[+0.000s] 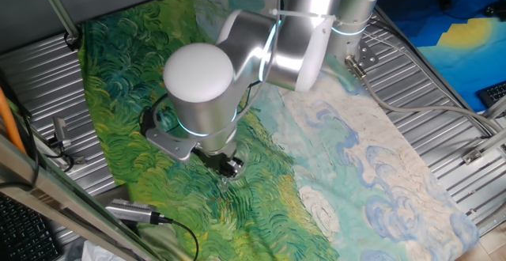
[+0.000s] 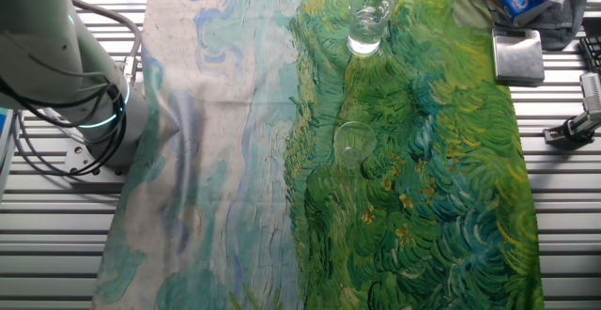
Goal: Pour the water from one cup into another empty cup
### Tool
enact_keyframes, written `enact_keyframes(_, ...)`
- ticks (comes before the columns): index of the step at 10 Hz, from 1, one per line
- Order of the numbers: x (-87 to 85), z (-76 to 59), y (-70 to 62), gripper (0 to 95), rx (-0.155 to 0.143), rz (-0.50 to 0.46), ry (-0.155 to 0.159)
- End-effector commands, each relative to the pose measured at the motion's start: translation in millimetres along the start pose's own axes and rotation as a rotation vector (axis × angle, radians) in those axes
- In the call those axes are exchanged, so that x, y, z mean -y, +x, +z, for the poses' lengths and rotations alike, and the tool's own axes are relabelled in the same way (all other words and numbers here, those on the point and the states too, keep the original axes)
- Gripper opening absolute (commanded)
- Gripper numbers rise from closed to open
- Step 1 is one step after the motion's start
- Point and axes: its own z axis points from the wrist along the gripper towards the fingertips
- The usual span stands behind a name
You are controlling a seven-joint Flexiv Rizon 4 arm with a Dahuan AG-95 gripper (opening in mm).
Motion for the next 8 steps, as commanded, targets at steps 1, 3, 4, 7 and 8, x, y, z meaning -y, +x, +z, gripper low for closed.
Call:
enact_keyframes(1, 0.2, 5.2, -0.4, 19.0, 0.006, 0.001, 0.004)
enact_keyframes(3, 0.3, 7.6, -1.5, 19.0, 0.007, 0.002, 0.006)
enact_keyframes(4, 0.2, 8.3, -1.8, 19.0, 0.006, 0.004, 0.007)
enact_keyframes(7, 0.2, 11.1, -3.5, 19.0, 0.008, 0.005, 0.007)
enact_keyframes(8, 0.5, 12.1, -4.9, 19.0, 0.01, 0.008, 0.007)
